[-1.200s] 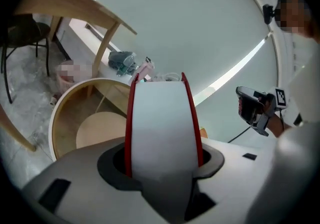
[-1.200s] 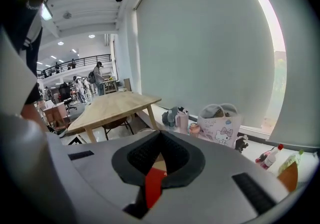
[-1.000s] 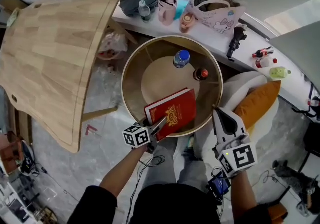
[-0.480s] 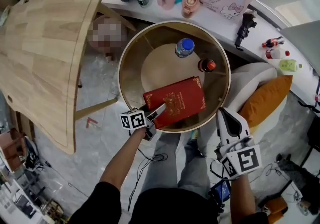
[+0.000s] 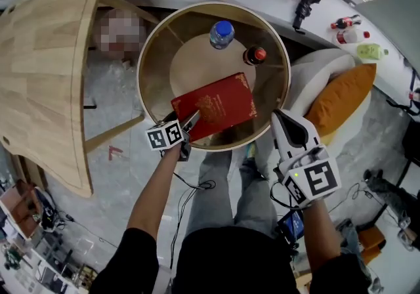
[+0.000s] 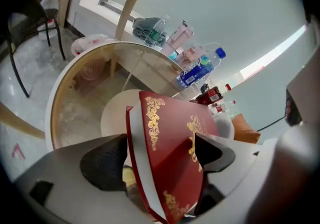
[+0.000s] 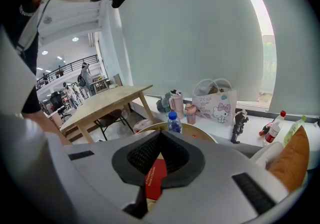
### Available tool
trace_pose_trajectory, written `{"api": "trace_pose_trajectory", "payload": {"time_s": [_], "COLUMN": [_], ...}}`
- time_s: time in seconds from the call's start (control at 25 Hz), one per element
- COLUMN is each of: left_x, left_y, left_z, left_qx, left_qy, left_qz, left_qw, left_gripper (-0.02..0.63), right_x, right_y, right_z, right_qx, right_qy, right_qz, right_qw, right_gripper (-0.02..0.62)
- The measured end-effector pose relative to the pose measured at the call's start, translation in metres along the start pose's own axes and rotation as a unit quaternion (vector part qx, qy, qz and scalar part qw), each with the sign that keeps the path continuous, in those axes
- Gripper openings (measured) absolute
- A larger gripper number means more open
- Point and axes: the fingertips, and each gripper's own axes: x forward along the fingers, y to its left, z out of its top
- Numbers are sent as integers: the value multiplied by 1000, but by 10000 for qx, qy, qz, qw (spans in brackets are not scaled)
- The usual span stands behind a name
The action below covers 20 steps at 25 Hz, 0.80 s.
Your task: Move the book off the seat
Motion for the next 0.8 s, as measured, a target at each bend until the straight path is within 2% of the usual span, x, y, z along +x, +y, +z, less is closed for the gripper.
{"api": "trace_pose_trajectory", "payload": {"time_s": [0.16, 0.24, 0.32, 0.44, 0.52, 0.64, 0.8], "left_x": [-7, -17, -32, -57, -80, -119, -174], "left_y": [10, 12, 13, 0, -17, -55, -136], "left_z": [-1, 3, 14, 23, 28, 37, 38], "left_qx": [758, 881, 959, 1116, 1292, 1799, 2458], "left_qy": [94, -77, -376, -630, -828, -1241, -1865], "left_qz": [690, 905, 1111, 1267, 1340, 1429, 1204], "left_qw": [9947, 9920, 9885, 9836, 9790, 9653, 9436], "left_gripper": [402, 345, 241, 197, 129, 26, 14], "right_x": [-7, -17, -30, -56, -73, -102, -154], "right_y": [-9, -13, -18, -25, -26, -21, -11], "right_z": [1, 1, 3, 5, 9, 25, 45], "right_qx": [-65, -68, -97, -78, -82, -184, -377], "right_qy": [-9, -38, -100, -232, -341, -595, -995], "right_qz": [-83, -169, -236, -305, -320, -267, -130], "right_qw": [9999, 9998, 9996, 9992, 9989, 9977, 9942], "right_gripper": [14, 14, 14, 14, 14, 14, 14]}}
